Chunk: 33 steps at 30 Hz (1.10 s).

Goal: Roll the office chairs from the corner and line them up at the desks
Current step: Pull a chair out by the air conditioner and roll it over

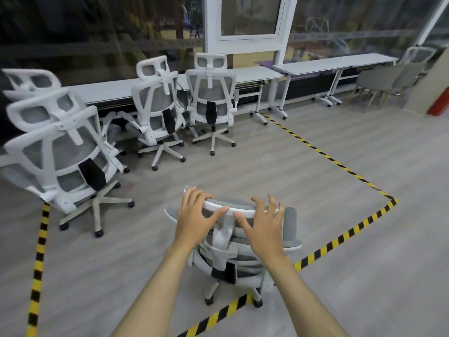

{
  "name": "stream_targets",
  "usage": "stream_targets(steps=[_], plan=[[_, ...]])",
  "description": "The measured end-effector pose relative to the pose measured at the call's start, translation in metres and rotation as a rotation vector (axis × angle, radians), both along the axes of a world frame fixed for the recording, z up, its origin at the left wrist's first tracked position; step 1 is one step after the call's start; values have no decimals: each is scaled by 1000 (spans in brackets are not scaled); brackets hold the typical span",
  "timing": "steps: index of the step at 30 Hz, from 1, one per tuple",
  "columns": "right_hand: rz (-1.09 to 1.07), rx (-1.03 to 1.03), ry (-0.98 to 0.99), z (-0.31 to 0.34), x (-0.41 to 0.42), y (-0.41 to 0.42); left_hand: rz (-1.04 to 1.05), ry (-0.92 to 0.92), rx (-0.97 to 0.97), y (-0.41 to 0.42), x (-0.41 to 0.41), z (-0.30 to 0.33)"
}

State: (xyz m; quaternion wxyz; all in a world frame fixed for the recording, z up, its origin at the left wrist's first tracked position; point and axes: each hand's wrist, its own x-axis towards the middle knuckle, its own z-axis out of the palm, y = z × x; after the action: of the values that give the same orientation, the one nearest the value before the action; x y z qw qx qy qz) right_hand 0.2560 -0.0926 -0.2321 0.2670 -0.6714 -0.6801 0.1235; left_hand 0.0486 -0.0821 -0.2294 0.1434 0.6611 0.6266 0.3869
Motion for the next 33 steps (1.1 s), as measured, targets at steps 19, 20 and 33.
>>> stream_targets(steps=[19, 20, 33], plan=[[38, 26, -24, 8, -204, 327, 135, 87, -61, 319, -199, 16], [44, 24, -23, 5, -215, 345, 140, 87, -66, 335, -211, 16], [143, 62, -60, -2, -353, 534, 106, -13, -235, 511, -355, 29]])
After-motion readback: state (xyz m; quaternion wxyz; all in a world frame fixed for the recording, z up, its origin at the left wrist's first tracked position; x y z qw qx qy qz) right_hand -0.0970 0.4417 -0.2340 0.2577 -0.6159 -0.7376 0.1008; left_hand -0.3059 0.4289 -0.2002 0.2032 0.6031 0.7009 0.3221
